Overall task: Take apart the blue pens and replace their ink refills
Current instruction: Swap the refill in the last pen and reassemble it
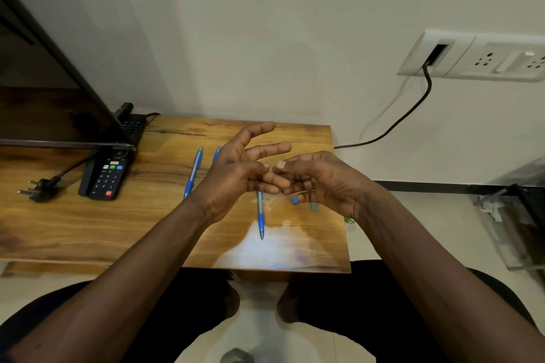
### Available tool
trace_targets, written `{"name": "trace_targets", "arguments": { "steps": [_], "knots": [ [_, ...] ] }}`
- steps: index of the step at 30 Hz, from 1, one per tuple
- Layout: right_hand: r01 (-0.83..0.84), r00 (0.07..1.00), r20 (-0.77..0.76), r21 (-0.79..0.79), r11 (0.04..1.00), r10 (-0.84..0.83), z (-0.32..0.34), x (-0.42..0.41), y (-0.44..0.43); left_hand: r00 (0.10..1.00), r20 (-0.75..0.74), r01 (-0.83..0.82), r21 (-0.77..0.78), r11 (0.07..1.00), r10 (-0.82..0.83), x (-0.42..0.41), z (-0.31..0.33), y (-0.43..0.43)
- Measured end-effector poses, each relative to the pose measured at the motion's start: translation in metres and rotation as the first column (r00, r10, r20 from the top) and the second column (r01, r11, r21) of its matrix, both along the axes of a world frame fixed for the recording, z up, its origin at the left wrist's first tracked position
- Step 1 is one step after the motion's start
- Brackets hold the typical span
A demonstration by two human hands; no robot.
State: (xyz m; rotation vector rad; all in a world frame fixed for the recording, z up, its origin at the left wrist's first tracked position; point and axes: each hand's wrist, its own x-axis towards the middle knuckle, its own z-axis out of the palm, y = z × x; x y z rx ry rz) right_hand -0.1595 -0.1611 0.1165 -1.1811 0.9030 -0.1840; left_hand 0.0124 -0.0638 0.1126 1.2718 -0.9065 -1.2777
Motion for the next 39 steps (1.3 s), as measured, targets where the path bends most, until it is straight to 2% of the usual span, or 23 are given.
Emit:
{"name": "trace_targets", "arguments": {
  "steps": [14,20,34,37,39],
  "knots": [
    [-0.032,0.999,-0.012,-0.098,0.995,0.031,-0.002,0.009,0.002,1.0,0.016,-0.002,-0.005,1.0,0.002,0.007,0.0,0.005],
    [0.053,0.998,0.047,-0.006,0.999,-0.052,0.001,0.016,0.002,0.991,0.097,-0.089,0.007,0.996,0.088,0.022,0.0,0.01],
    [0.047,0.996,0.068,0.094,0.994,-0.054,0.002,0.036,0.014,0.954,0.159,-0.246,-0.076,0.966,0.256,0.024,-0.012,0.019],
    [0.068,0.997,0.019,0.089,0.994,-0.07,0.0,0.041,0.016,0.942,0.148,-0.295,-0.072,0.953,0.302,0.027,-0.011,0.02],
    [0.103,0.99,-0.098,-0.007,0.995,-0.103,-0.003,0.046,0.018,0.931,0.13,-0.337,-0.062,0.939,0.342,0.03,-0.01,0.021]
  ]
}}
